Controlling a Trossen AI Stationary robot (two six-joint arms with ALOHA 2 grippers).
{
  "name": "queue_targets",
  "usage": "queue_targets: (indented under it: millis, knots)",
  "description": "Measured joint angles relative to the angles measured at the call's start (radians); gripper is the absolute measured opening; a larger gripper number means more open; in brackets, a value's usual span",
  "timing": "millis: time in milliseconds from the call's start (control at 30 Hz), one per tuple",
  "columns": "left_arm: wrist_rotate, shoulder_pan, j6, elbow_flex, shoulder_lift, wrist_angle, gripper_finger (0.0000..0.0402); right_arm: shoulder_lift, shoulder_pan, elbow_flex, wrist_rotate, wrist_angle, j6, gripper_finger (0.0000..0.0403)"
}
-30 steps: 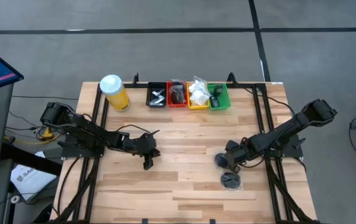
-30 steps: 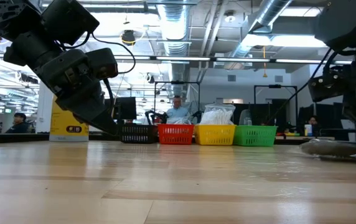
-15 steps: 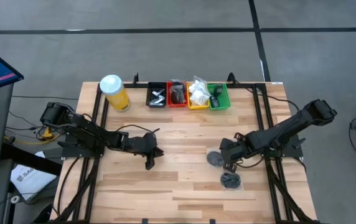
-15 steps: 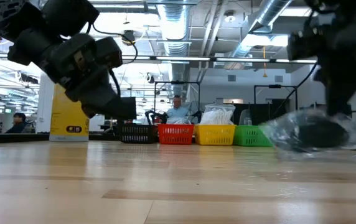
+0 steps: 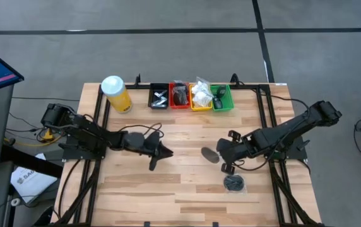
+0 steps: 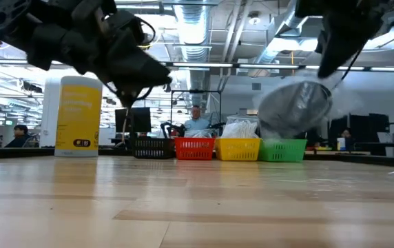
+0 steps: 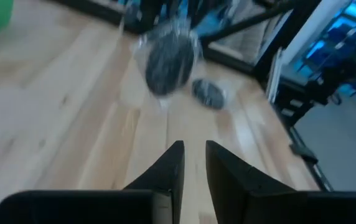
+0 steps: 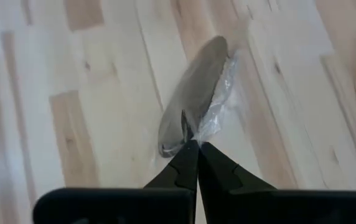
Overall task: Pick & Place Travel size toiletries
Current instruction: Put the hairbrush into the red bin
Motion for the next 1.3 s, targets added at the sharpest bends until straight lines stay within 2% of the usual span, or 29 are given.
queue_targets:
  millis: [267,467,600,933,1300]
  knots:
    - [0.104,0.071,0.106,0.065,0.0,0.05,0.0068,0.001,-0.004,0.031,0.007,0.089,-0.089,0.0]
    - [0.119,0.106,0.182,0.145,0.0,0.048,0.009,0.002,-0.004,0.037,0.007,0.158,-0.148,0.0]
    - [0.23,0.146,0.158,0.182,0.0,0.044,0.0102,0.002,-0.002,0.037,0.007,0.205,-0.168,0.0]
    - [0.243,0.164,0.14,0.194,0.016,0.012,0.0138,0.002,-0.004,0.038,0.013,0.287,-0.266,0.0]
    - [0.328,0.163,0.096,0.273,0.162,0.022,0.0162,0.002,-0.011,0.038,0.016,0.325,-0.313,0.0]
